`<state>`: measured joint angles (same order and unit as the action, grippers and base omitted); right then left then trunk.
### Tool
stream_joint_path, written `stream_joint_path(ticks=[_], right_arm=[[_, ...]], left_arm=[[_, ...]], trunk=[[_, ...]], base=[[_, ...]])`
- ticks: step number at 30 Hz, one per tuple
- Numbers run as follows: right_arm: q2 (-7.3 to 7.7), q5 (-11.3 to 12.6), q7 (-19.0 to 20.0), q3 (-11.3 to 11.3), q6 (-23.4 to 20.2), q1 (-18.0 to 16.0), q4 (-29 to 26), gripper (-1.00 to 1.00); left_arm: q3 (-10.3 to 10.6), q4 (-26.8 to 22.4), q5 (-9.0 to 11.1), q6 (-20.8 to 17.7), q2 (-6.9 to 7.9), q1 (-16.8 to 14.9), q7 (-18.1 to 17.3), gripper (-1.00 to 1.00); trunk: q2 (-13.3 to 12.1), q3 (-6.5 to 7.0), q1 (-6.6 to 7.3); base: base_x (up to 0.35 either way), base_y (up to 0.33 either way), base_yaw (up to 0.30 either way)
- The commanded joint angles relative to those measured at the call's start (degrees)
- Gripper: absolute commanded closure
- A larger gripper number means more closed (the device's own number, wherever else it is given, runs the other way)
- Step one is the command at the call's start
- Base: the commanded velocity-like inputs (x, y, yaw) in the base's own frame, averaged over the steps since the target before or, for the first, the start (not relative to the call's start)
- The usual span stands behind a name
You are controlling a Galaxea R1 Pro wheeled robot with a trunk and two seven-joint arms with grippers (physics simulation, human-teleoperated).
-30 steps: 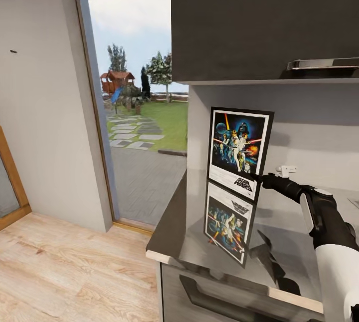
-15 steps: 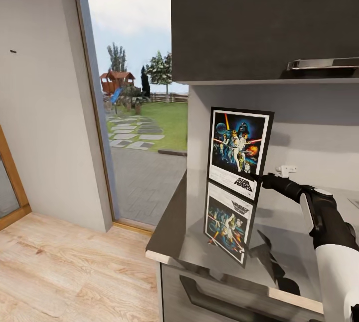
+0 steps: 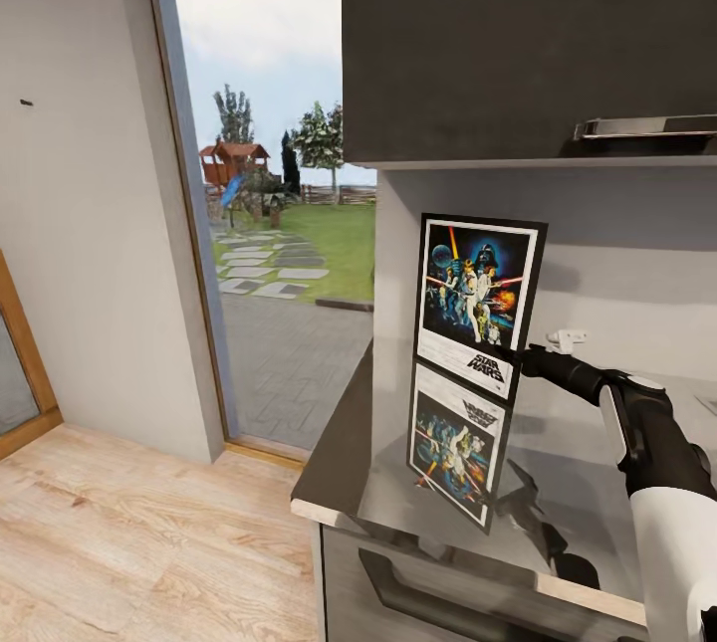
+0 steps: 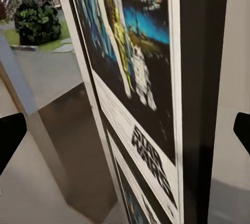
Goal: Pick up the poster from the kitchen countertop and hang it on one of the wall nails in the kitchen.
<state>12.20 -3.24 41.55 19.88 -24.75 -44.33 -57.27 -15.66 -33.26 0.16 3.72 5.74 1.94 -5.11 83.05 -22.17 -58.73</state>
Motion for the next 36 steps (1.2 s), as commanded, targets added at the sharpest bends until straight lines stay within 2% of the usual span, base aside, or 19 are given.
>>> stream_joint_path(ticks=[1,36], right_arm=[[-0.01,-0.3,0.4,0.2,-0.3,-0.1,-0.1,-1.00],[-0.06,-0.4,0.5,0.2,-0.3,-0.1,-0.1,-1.00]], left_arm=[[-0.3,0.0,0.0,0.1,-0.03,0.0,-0.4,-1.00],[-0.3,-0.1,0.0,0.1,-0.03,0.0,-0.4,-1.00]], trunk=[[0.0,-0.06,0.00],[0.0,-0.06,0.00]], base=[[0.000,0.000,0.000],[0.015,-0.014,0.000]])
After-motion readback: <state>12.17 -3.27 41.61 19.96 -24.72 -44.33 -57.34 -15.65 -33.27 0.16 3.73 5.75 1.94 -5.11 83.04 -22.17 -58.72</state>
